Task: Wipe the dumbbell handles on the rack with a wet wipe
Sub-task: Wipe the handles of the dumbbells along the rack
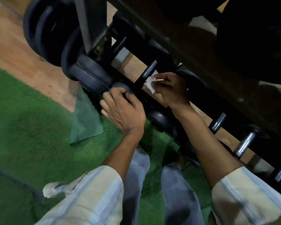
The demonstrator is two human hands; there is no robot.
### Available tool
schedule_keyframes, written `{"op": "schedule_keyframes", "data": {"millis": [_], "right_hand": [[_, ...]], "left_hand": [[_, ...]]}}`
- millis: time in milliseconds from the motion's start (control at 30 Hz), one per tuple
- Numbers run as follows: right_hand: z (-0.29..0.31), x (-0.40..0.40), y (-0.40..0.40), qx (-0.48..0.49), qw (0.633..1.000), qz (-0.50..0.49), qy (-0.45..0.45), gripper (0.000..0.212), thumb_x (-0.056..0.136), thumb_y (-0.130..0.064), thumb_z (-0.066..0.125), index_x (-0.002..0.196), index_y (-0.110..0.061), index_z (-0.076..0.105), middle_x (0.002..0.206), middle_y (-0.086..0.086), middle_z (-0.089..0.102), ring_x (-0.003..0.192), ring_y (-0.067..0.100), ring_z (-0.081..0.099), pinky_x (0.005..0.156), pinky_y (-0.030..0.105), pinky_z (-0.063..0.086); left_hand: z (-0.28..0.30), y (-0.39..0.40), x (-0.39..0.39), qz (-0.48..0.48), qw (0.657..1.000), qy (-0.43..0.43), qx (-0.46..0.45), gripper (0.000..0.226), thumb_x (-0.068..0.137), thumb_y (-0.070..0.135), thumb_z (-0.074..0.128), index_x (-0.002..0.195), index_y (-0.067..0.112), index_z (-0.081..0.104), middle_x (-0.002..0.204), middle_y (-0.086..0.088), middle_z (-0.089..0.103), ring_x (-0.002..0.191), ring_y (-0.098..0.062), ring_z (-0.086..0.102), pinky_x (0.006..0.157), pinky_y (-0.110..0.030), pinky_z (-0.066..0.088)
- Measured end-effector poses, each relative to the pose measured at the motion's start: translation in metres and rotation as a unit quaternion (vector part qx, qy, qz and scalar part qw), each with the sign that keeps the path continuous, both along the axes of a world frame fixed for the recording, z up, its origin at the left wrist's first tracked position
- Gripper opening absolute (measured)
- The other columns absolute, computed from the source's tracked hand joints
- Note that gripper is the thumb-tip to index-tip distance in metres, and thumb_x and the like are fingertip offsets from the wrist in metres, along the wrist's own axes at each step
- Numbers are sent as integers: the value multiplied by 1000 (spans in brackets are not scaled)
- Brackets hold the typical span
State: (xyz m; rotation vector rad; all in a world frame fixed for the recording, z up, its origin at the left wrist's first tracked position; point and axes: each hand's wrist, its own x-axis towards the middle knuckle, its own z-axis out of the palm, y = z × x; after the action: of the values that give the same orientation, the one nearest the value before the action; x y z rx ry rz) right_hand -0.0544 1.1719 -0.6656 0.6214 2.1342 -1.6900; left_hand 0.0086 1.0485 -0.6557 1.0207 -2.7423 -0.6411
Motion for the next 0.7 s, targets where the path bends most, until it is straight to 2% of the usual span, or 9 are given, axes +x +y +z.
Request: {"op": "schedule_keyframes", "data": {"millis": [67, 167, 300, 367, 433, 500, 567, 633, 700], "right_hand": [[-8, -3, -11, 26, 997, 49, 51, 15, 87, -6, 74, 99, -15, 72, 99, 4, 76, 83, 9, 70, 70, 20, 53], [-20, -6, -23, 91, 976, 153, 122, 13, 89, -12, 73, 100, -18, 78, 99, -4, 75, 88, 4, 68, 74, 17, 52], [-35, -8, -31, 229, 908, 305, 172, 9, 92, -19, 68, 92, -16, 76, 101, -4, 64, 92, 18, 63, 76, 35, 52], [-32, -13, -34, 296, 870, 347, 189, 9, 91, -20, 67, 85, -17, 74, 100, -3, 59, 95, 23, 59, 77, 39, 51], [-24, -24, -38, 369, 824, 378, 203, 10, 89, -26, 68, 86, -21, 75, 100, -1, 57, 104, 28, 53, 87, 40, 41], [-16, -38, -45, 400, 801, 404, 189, 20, 92, -36, 63, 85, -22, 76, 102, 1, 57, 108, 30, 47, 87, 39, 28], [-8, -50, -54, 393, 797, 432, 150, 23, 94, -38, 61, 93, -21, 76, 108, 3, 57, 111, 31, 44, 90, 40, 29], [-3, -59, -60, 382, 801, 450, 102, 21, 97, -28, 59, 108, -15, 71, 118, 7, 56, 118, 32, 41, 102, 44, 32], [-5, -64, -62, 383, 796, 461, 80, 21, 98, -16, 56, 116, -10, 66, 125, 9, 54, 125, 35, 39, 109, 44, 26]], "left_hand": [[-4, -7, -17, 21, 1000, 1, -5, 17, 83, 34, 52, 96, 24, 58, 100, -2, 56, 100, -29, 50, 85, -43, 35], [-7, -18, -39, 20, 999, -17, -27, 17, 86, 34, 48, 92, 22, 58, 92, -1, 62, 95, -30, 56, 84, -43, 37], [-14, -35, -53, -64, 994, -57, -62, 19, 90, 32, 42, 93, 17, 54, 83, -6, 67, 78, -35, 65, 69, -40, 43], [-17, -40, -55, -82, 992, -67, -69, 21, 91, 33, 41, 95, 16, 52, 79, -8, 67, 72, -35, 66, 60, -37, 36], [-18, -41, -55, -89, 991, -74, -70, 21, 92, 33, 40, 96, 15, 51, 77, -9, 66, 69, -36, 65, 58, -37, 36], [-18, -41, -55, -93, 990, -80, -65, 21, 92, 32, 40, 96, 14, 50, 78, -9, 66, 69, -36, 65, 58, -38, 39], [-17, -41, -56, -107, 989, -81, -66, 21, 91, 30, 39, 97, 13, 50, 80, -10, 66, 72, -37, 64, 60, -40, 42], [-19, -41, -57, -131, 984, -92, -76, 30, 89, 30, 33, 103, 12, 53, 88, -10, 67, 84, -36, 64, 65, -43, 46], [-20, -41, -58, -147, 980, -109, -84, 42, 87, 32, 28, 112, 11, 55, 96, -9, 67, 93, -34, 62, 71, -43, 48]]}}
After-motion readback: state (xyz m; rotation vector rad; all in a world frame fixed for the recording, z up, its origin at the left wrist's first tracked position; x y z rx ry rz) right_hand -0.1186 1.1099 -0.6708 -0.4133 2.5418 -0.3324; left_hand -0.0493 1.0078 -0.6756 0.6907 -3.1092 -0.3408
